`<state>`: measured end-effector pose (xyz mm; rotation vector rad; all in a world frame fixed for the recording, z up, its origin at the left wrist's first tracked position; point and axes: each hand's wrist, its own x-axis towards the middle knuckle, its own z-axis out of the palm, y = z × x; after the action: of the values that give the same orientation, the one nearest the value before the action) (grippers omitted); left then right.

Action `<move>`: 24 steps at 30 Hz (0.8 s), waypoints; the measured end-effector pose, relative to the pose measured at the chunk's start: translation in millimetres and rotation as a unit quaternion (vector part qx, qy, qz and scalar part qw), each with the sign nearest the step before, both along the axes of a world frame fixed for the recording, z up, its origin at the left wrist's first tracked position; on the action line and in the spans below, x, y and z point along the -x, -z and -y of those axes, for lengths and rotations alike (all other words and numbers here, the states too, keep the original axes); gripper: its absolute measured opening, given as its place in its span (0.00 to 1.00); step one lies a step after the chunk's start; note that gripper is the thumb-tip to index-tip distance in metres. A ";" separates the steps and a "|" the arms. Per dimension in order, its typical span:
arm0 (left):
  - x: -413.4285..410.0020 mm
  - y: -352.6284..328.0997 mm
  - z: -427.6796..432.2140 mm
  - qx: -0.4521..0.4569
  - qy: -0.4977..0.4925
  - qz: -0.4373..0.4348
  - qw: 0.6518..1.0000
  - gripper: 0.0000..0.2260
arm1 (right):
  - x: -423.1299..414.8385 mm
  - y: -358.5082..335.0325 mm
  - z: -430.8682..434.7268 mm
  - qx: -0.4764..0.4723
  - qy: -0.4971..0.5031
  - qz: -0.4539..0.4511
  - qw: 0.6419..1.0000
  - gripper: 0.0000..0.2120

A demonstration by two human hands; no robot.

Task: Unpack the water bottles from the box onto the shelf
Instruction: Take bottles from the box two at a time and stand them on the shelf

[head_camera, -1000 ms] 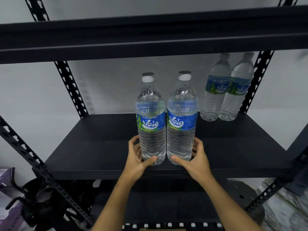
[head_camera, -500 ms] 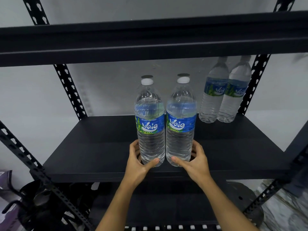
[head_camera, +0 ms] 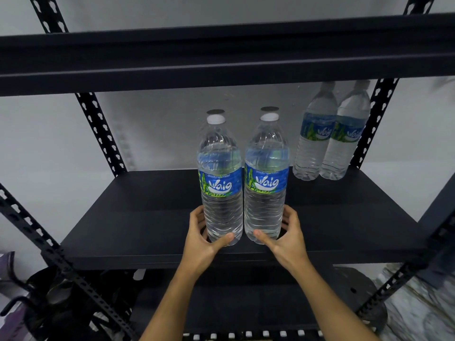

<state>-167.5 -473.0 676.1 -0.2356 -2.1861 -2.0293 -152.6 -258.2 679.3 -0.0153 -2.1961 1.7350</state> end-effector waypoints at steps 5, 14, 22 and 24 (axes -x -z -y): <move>0.4 0.0 -0.6 -0.001 -0.002 0.005 1.000 0.40 | 3.4 2.7 -5.0 0.002 -0.008 0.004 1.000 0.39; -2.7 -4.5 0.9 -0.006 0.003 0.011 1.000 0.41 | 0.4 1.6 -6.9 -0.030 -0.037 0.001 0.999 0.40; -5.7 -3.7 -4.1 0.008 -0.059 0.000 0.998 0.42 | -2.7 -0.6 -2.5 -0.022 0.031 -0.025 0.999 0.37; -3.9 -3.3 -3.8 0.014 -0.064 0.000 0.998 0.39 | -2.4 0.0 -2.5 -0.022 0.038 -0.027 0.999 0.37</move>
<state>-163.5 -469.2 679.5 -0.0958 -2.1708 -1.9332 -150.2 -255.7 679.3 -0.0400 -2.1666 1.6267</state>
